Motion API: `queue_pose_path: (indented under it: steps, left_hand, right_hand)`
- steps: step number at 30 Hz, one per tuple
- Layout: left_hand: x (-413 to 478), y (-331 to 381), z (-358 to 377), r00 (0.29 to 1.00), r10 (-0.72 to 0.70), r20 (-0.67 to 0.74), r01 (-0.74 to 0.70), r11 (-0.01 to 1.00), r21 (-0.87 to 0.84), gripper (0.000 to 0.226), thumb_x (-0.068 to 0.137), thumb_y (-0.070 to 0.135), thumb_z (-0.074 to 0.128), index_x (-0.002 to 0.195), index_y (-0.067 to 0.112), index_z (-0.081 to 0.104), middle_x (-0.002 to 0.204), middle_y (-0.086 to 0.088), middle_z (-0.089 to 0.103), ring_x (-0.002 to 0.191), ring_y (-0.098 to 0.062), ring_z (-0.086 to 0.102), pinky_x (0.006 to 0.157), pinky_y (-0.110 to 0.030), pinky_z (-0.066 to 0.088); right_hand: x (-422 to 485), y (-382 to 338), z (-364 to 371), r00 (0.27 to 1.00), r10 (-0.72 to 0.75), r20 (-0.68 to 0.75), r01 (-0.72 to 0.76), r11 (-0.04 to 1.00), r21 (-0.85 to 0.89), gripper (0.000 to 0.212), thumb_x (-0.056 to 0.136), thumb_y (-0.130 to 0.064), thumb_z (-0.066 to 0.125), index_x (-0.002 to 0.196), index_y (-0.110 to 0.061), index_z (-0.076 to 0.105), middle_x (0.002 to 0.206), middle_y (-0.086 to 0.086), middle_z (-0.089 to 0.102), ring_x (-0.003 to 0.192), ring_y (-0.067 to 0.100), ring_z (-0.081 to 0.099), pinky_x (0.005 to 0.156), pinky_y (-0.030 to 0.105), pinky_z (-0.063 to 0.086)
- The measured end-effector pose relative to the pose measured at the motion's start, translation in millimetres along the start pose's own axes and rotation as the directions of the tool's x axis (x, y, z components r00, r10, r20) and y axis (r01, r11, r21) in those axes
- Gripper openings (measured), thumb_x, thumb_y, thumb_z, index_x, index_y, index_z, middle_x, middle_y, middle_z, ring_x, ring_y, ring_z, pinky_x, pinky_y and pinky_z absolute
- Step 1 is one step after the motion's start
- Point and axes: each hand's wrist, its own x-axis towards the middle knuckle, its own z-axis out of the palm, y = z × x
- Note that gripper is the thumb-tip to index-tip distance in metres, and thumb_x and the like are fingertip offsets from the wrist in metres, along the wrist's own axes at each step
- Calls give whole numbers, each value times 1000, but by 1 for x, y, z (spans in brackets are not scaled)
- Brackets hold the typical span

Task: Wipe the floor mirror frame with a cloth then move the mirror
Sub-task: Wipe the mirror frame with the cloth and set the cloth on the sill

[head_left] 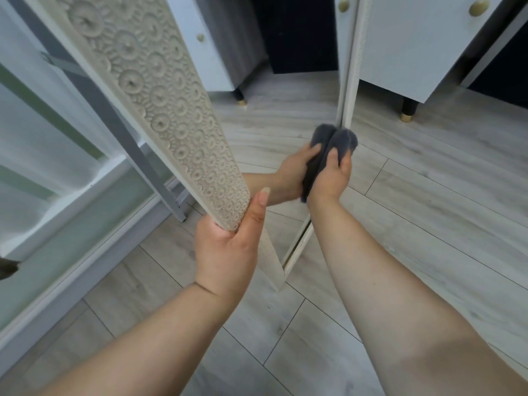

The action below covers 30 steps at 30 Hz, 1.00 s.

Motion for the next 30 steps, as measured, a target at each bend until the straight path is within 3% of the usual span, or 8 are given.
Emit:
queue_pose_path:
  steps: [4, 8, 11, 14, 18, 21, 27, 30]
  left_hand:
    - [1, 3, 2, 1000, 10, -14, -9, 998, 69, 35, 81, 44, 61, 56, 22, 52, 55, 12, 43, 54, 1, 42, 53, -13, 37]
    - [1, -4, 1, 999, 33, -10, -33, 997, 65, 36, 83, 44, 60, 56, 21, 53, 53, 8, 48, 53, -3, 46, 56, -11, 38]
    - [3, -13, -3, 998, 28, 49, -33, 994, 107, 49, 90, 44, 58, 71, 1, 70, 67, -19, 68, 68, -29, 65, 67, -5, 43]
    - [2, -10, -2, 1000, -8, 27, 5, 993, 120, 47, 89, 47, 58, 54, 15, 56, 54, -6, 61, 58, -13, 62, 60, -16, 44]
    - [-1, 0, 0, 999, -27, -25, 31, 989, 143, 56, 86, 43, 65, 43, 24, 34, 42, 11, 35, 41, 0, 34, 42, -14, 28]
    - [-3, 4, 2, 1000, -4, 9, 3, 993, 116, 45, 93, 27, 63, 50, 18, 55, 38, 11, 37, 40, 5, 39, 44, -6, 30]
    - [-7, 23, 7, 997, 39, 59, -40, 999, 14, 31, 97, 7, 54, 75, 27, 49, 77, 10, 56, 74, -14, 52, 49, 3, 33]
    - [-6, 27, 5, 996, 43, 83, -46, 998, 41, 31, 97, 9, 54, 78, 32, 48, 77, 17, 61, 67, -10, 60, 49, 3, 33]
  right_hand:
    - [15, 23, -13, 993, 27, 113, -19, 997, -70, 45, 101, -27, 40, 146, -24, 37, 143, 6, 48, 132, 24, 47, 111, 38, 39]
    - [1, 37, -34, 918, 388, 84, -371, 914, -164, 45, 105, -35, 30, 149, -31, 26, 126, 7, 52, 101, 28, 56, 78, 42, 50]
    - [-18, 32, -37, 882, 463, 87, -452, 884, -121, 43, 106, -35, 27, 149, -32, 23, 117, 4, 52, 90, 26, 55, 84, 43, 48]
    - [-47, 31, -34, 824, 565, 44, -564, 825, -39, 44, 104, -41, 29, 148, -37, 22, 106, 12, 54, 67, 29, 57, 73, 57, 54]
    - [-60, 22, -27, 833, 551, 50, -553, 830, 79, 43, 104, -34, 34, 147, -35, 29, 128, 7, 52, 81, 29, 56, 71, 47, 53]
    - [-67, 5, -22, 853, 504, 134, -518, 849, 106, 34, 100, -42, 39, 133, -50, 41, 116, 10, 57, 93, 39, 61, 80, 59, 52]
    - [-74, -10, -22, 959, -48, 279, 22, 995, 95, 44, 88, -45, 50, 131, -50, 45, 146, -5, 47, 136, 14, 45, 117, 41, 35]
    - [-72, 8, -27, 960, 209, 185, -214, 977, 8, 38, 85, -57, 44, 122, -59, 44, 134, 9, 58, 120, 36, 59, 99, 57, 49]
